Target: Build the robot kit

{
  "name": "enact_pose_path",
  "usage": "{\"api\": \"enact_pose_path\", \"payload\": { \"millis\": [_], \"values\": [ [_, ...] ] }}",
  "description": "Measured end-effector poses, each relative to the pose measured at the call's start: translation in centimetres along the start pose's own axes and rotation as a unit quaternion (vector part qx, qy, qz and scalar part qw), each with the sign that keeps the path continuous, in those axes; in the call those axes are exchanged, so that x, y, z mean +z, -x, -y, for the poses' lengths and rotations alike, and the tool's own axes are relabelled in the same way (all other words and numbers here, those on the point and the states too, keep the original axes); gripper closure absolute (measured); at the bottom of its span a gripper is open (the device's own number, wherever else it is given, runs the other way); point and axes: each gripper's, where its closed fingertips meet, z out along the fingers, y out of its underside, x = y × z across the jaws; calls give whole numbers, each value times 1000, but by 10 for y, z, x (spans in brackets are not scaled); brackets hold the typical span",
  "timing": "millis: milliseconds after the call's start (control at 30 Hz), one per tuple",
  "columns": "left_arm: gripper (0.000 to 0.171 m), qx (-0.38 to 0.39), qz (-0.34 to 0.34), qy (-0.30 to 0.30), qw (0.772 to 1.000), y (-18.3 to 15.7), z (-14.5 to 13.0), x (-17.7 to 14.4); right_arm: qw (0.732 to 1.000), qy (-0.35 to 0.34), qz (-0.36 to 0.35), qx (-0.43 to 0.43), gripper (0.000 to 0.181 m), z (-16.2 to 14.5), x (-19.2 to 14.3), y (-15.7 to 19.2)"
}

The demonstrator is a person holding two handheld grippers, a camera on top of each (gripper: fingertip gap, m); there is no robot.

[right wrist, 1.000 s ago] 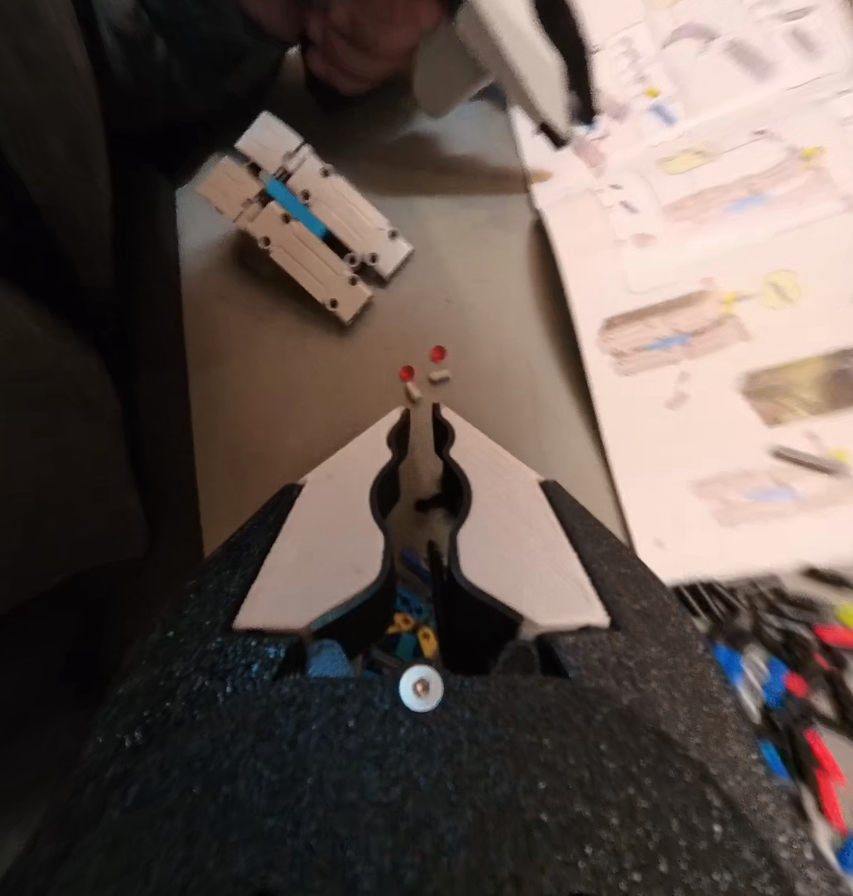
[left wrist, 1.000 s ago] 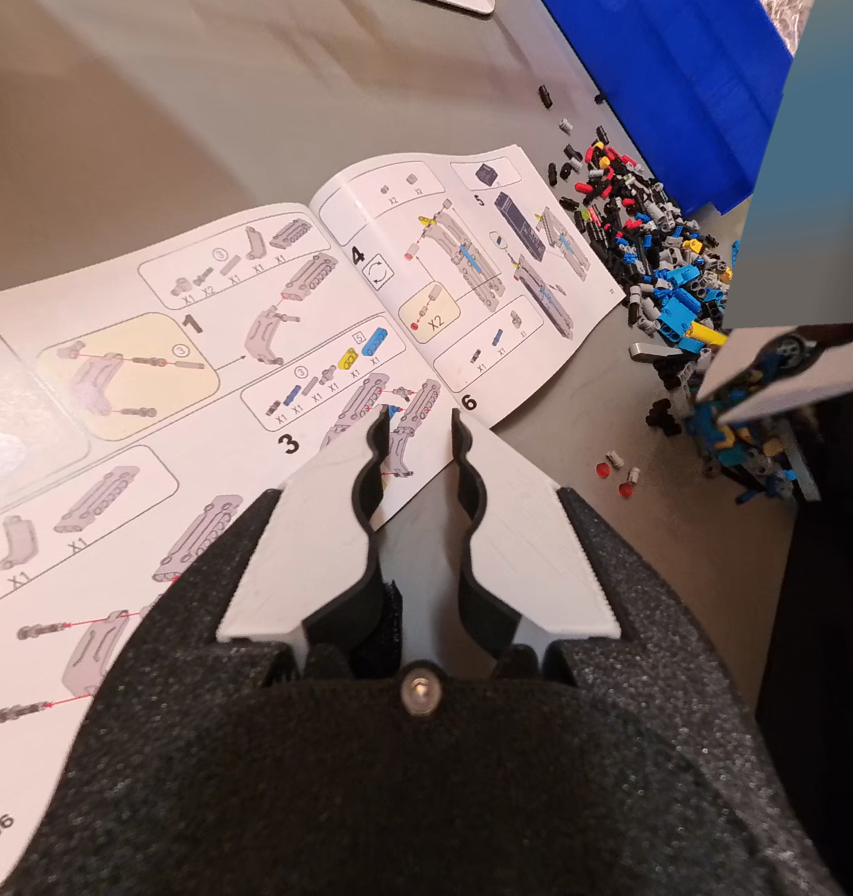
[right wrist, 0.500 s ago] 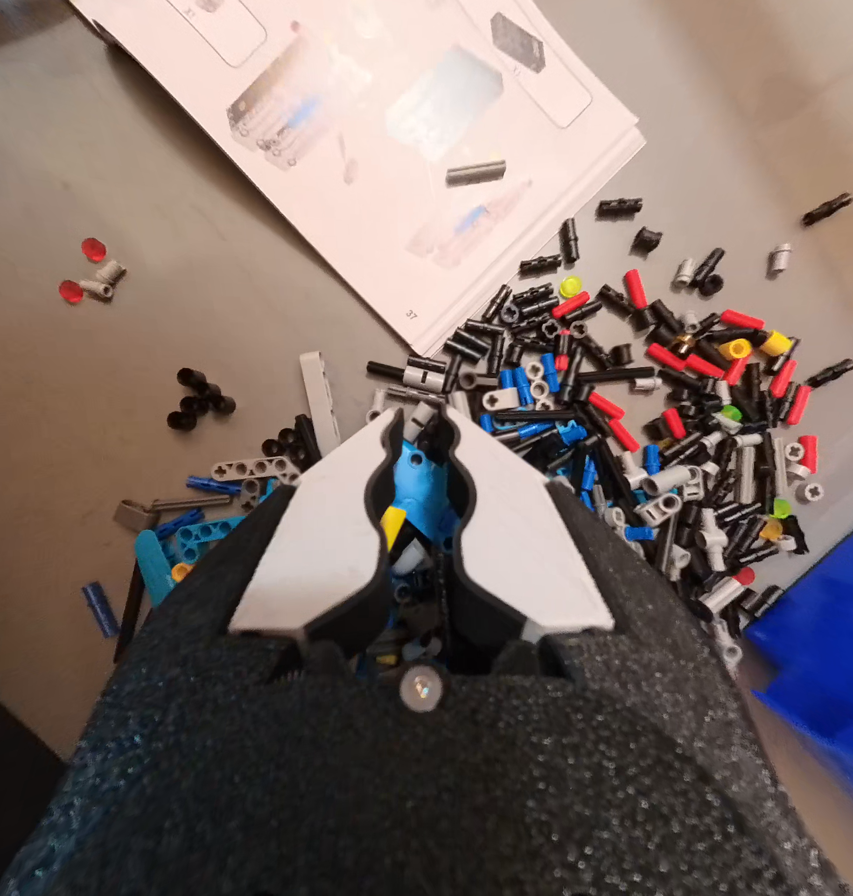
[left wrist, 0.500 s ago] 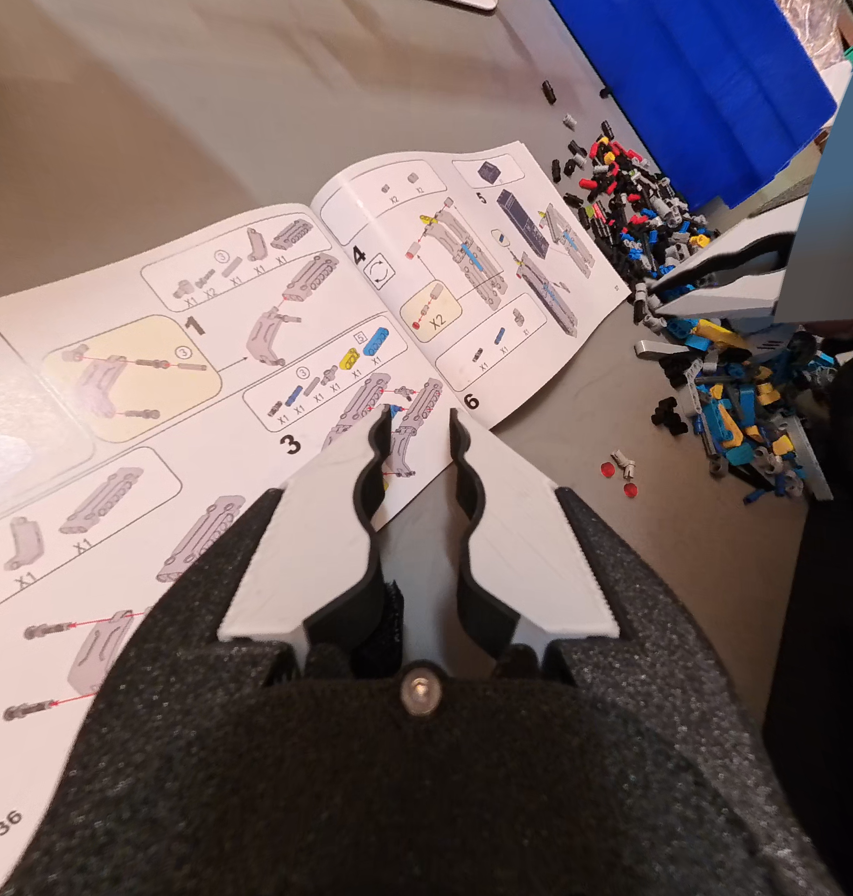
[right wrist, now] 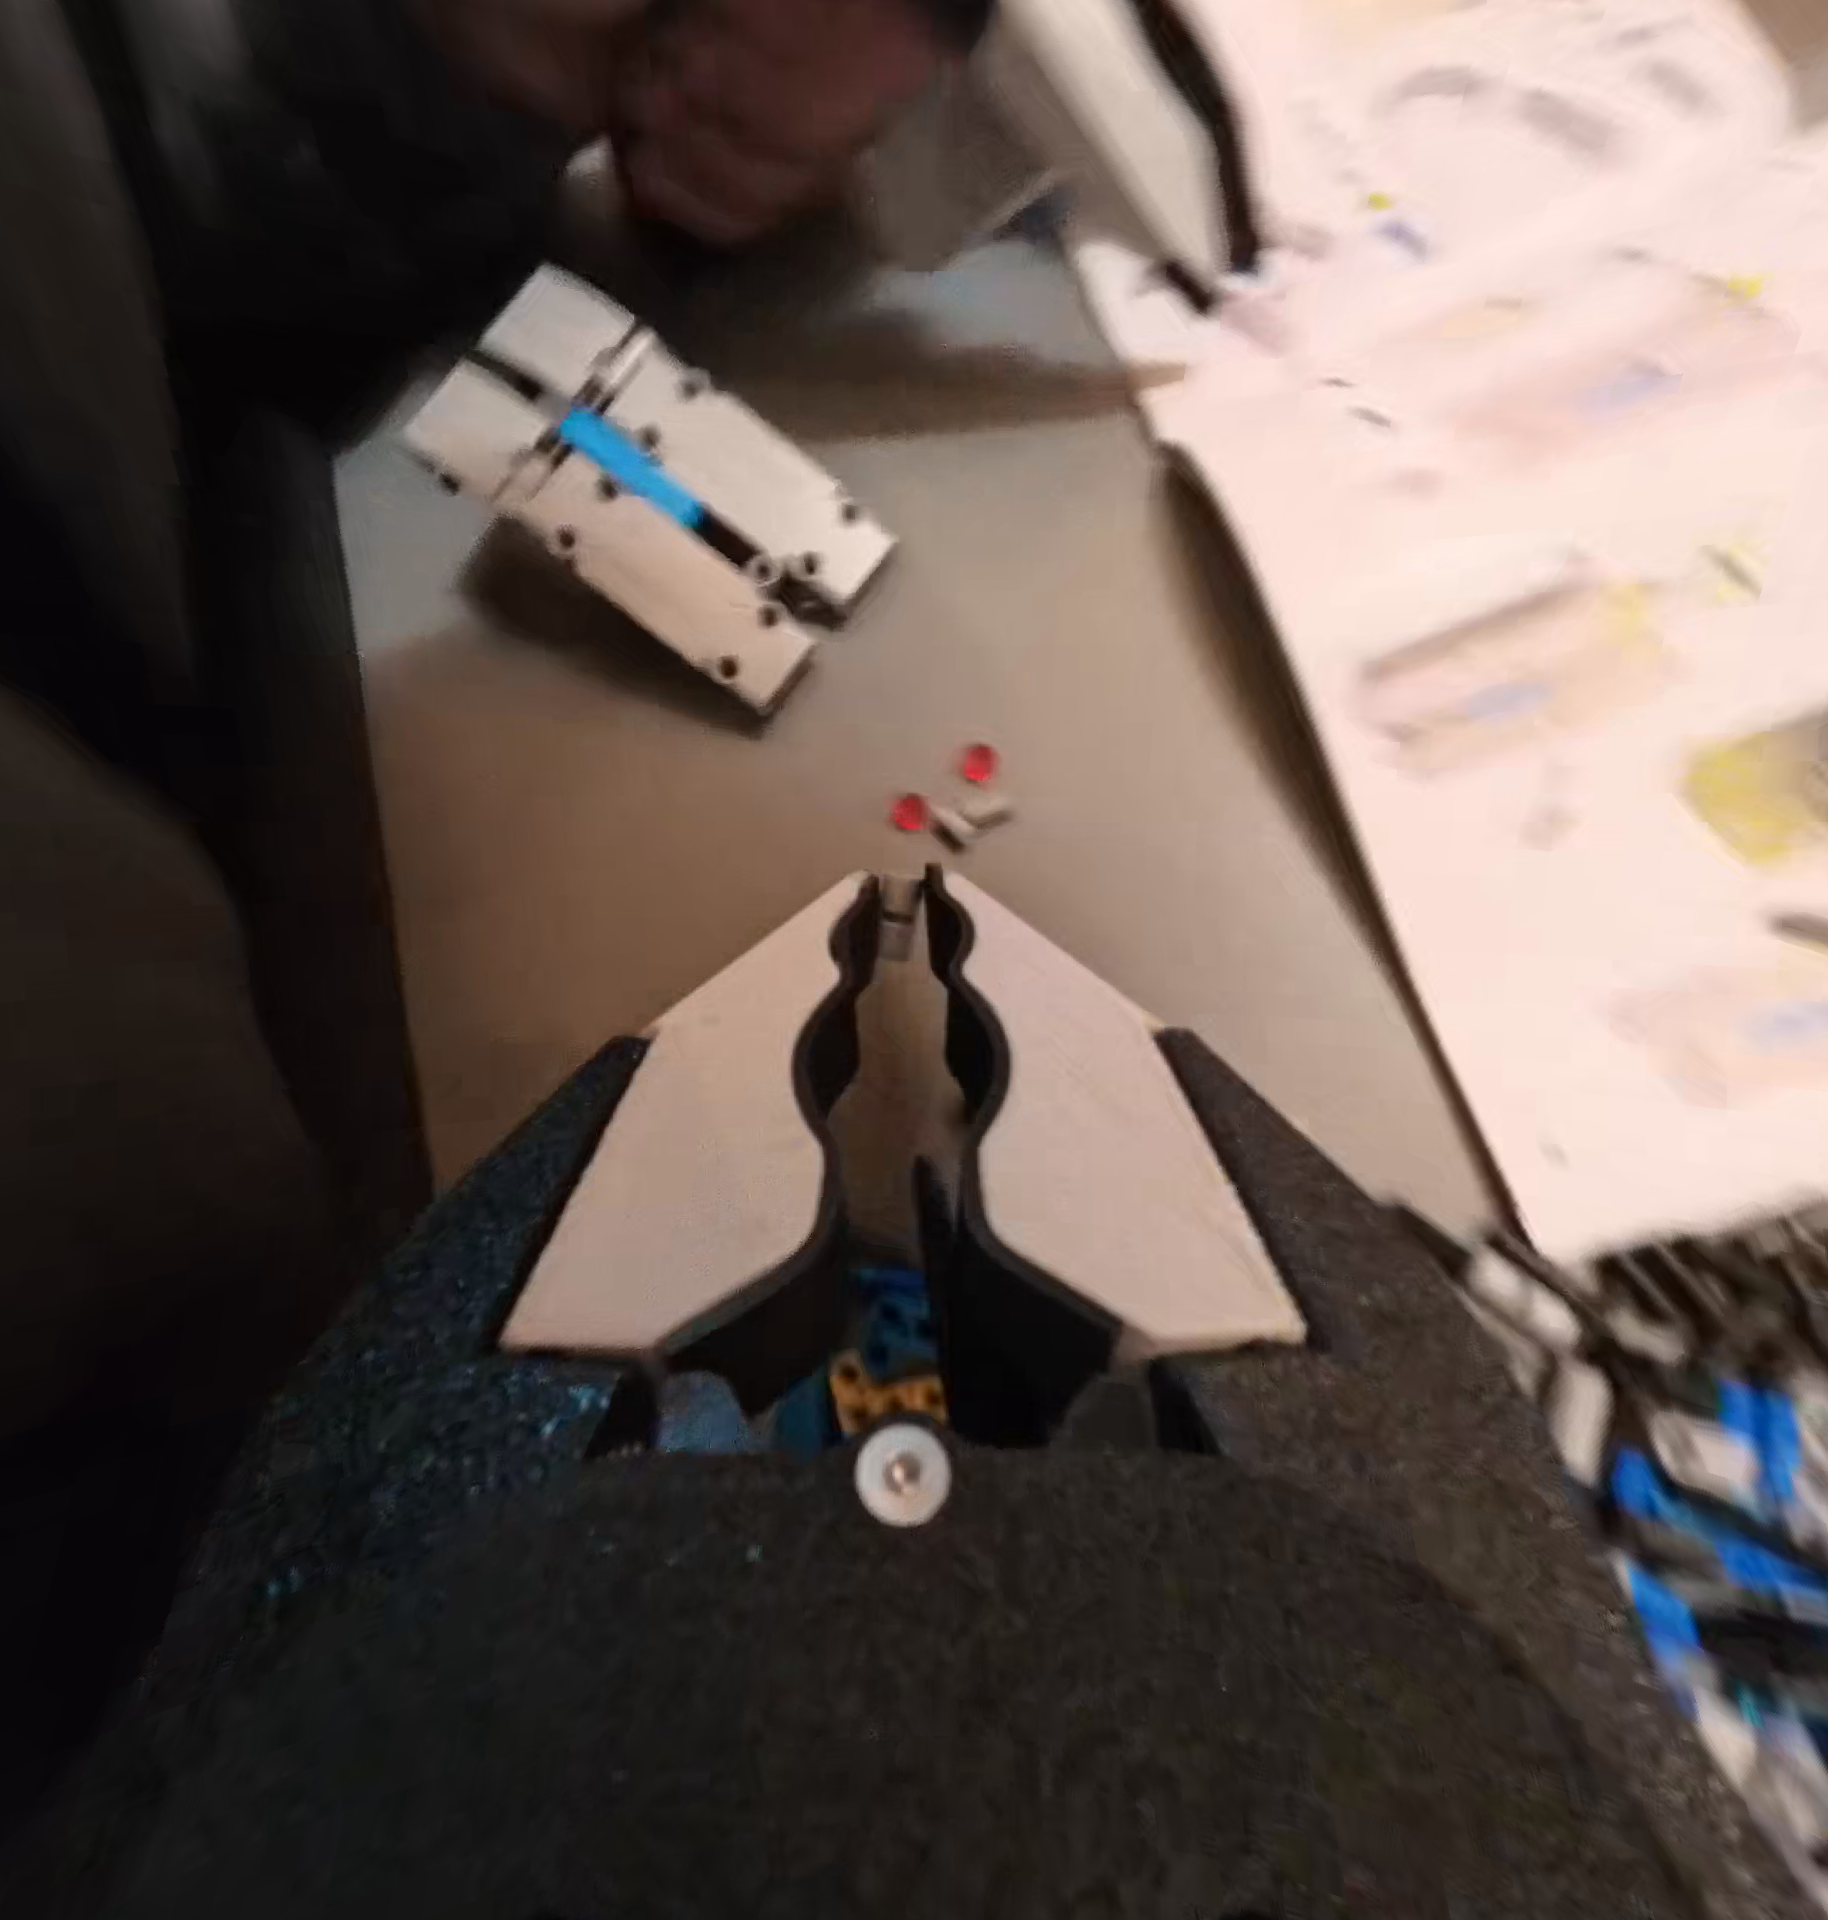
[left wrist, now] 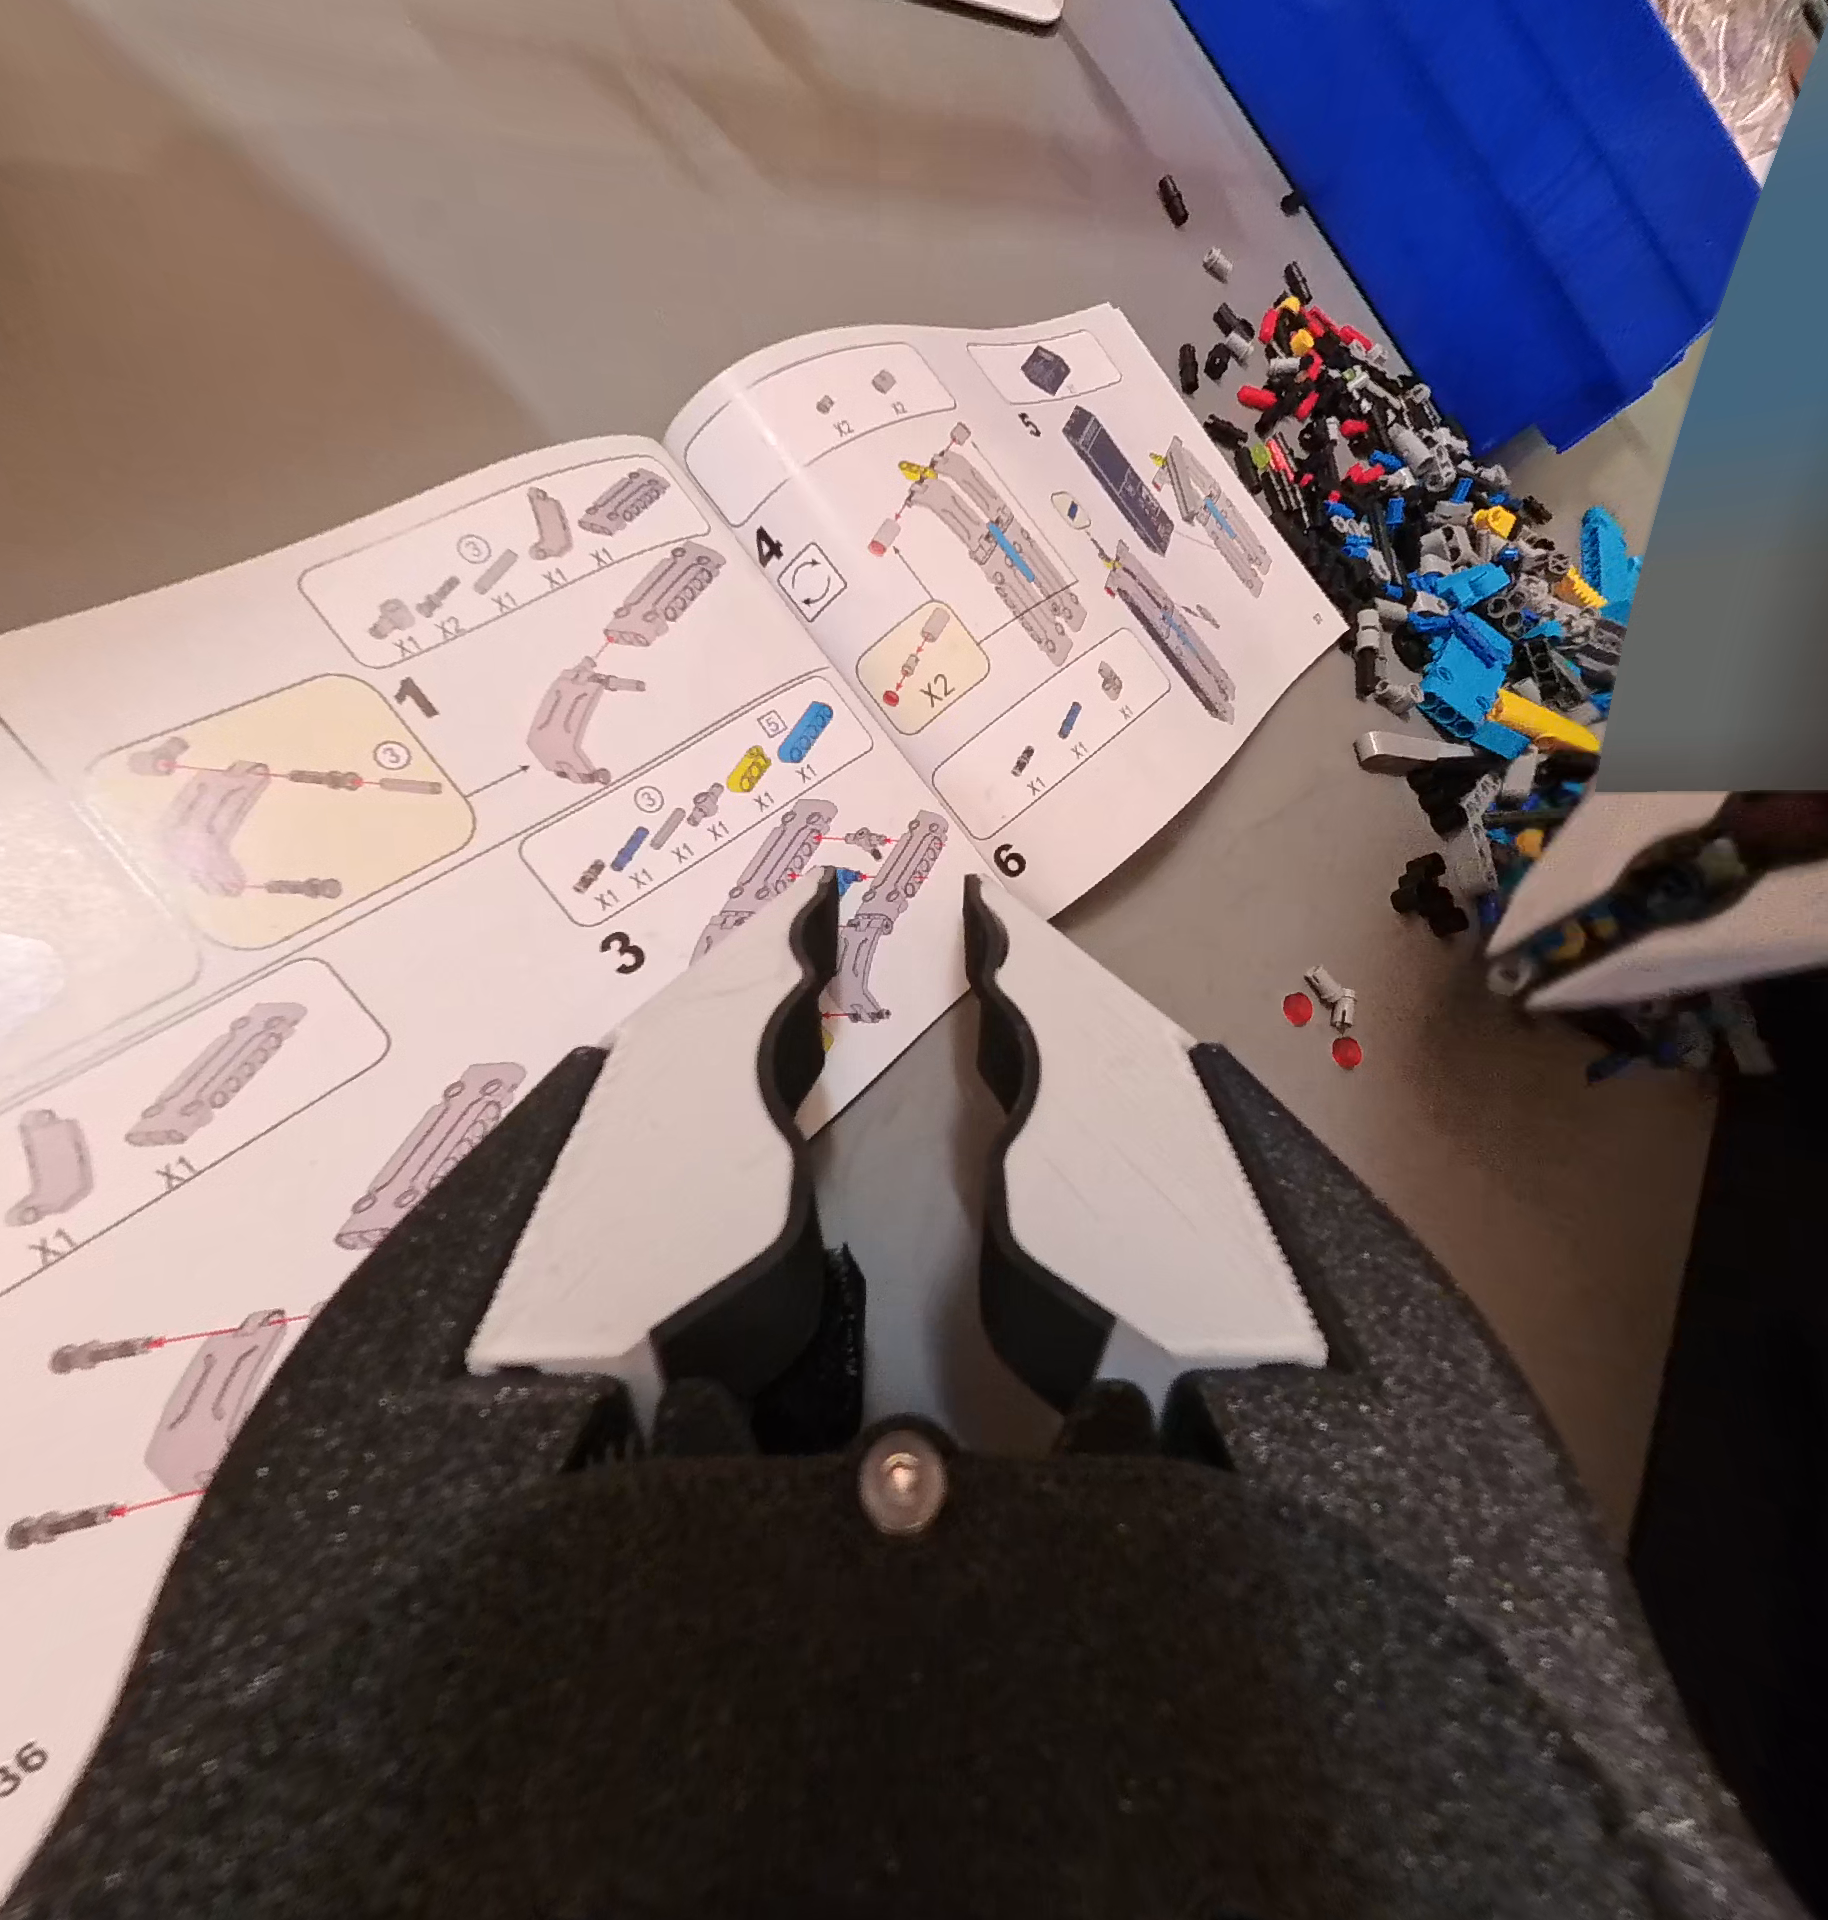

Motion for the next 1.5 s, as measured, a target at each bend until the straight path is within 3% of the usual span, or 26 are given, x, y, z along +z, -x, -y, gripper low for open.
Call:
{"api": "enact_pose_path", "payload": {
  "millis": [100, 367, 500, 633, 700, 1267, 1400, 1500],
  "values": [
    [148, -1, -1, -1, 1000, 0, 0, 0, 999, 40, 7, -31, 174, -8, 24, 5],
    [148, -3, -3, -1, 1000, 0, 0, 0, 999, 37, -10, -25, 165, -9, 27, -3],
    [148, -3, -3, -1, 1000, 0, 0, 0, 996, -5, -89, 18, 161, -10, -12, -40],
    [148, -5, -5, -1, 1000, 0, 0, 0, 968, 2, -232, 93, 162, -41, -63, -99],
    [148, -5, -5, -1, 1000, 0, 0, 0, 962, 19, -253, 105, 160, -53, -67, -108],
    [148, 2, 1, 0, 1000, 0, 0, 0, 963, 50, -248, 94, 167, -58, -53, -107],
    [148, 2, 2, 0, 1000, 0, 0, 1, 959, 40, -272, 71, 167, -51, -64, -107],
    [148, 2, 2, 0, 1000, -1, 0, 1, 935, 26, -354, -2, 168, -33, -90, -114]
  ]
}}
